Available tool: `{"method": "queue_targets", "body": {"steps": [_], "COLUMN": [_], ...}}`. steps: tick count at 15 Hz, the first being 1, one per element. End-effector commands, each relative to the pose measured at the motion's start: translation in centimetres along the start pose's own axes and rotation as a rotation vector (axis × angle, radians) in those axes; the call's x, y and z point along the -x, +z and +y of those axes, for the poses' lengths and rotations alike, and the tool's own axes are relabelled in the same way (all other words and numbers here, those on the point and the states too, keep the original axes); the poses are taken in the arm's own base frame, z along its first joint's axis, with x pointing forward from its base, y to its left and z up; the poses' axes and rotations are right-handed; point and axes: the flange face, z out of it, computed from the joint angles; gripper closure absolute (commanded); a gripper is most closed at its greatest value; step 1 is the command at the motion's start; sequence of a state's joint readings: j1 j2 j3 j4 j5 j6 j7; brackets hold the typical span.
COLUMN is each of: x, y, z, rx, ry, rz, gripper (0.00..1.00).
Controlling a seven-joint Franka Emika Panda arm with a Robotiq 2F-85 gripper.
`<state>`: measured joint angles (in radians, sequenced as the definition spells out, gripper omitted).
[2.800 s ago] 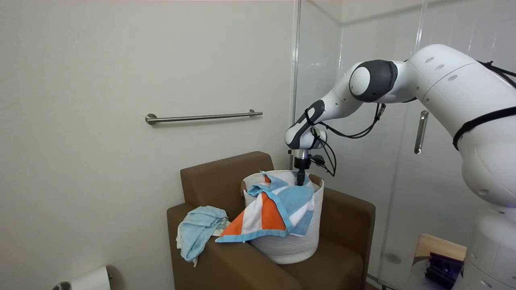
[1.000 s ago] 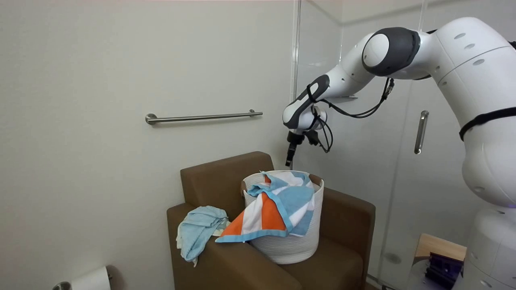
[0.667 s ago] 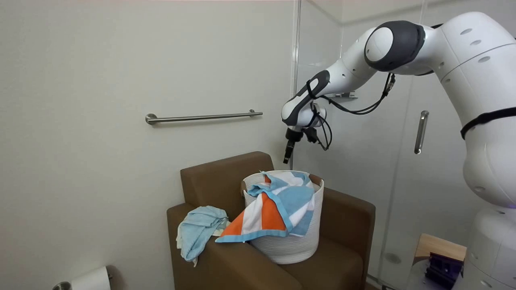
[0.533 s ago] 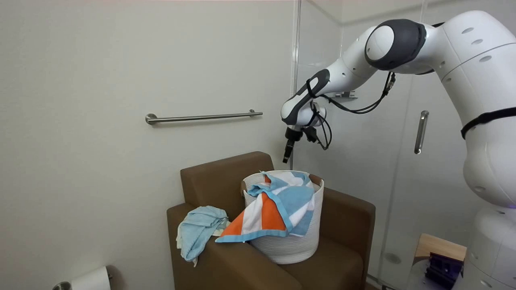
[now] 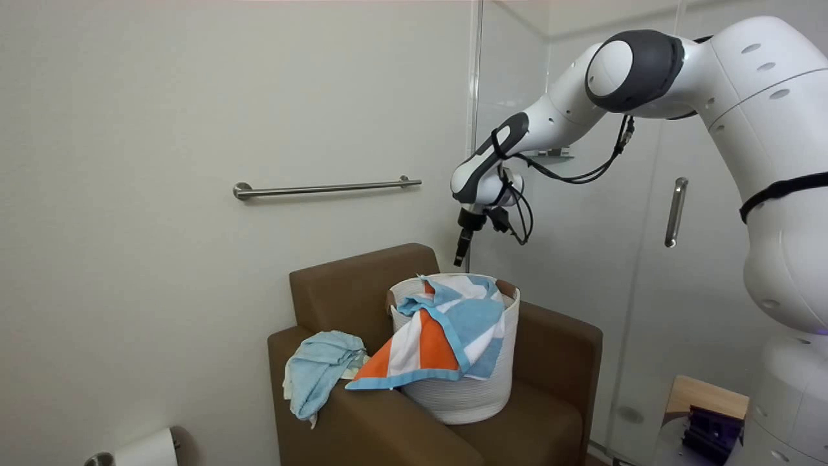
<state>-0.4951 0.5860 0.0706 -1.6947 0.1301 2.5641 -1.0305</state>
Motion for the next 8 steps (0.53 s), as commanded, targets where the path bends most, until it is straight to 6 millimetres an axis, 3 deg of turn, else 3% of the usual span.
{"method": "queue_targets", "body": {"steps": [1,8], "x": [0.8,2.0], "y": [-0.2,-0.1], "z": [-0.7,-0.5], "rx": [-0.026,-0.044], "ry": [-0.012,0.027], "rz": [0.013,0.033], "gripper": [0.0,0.0]}}
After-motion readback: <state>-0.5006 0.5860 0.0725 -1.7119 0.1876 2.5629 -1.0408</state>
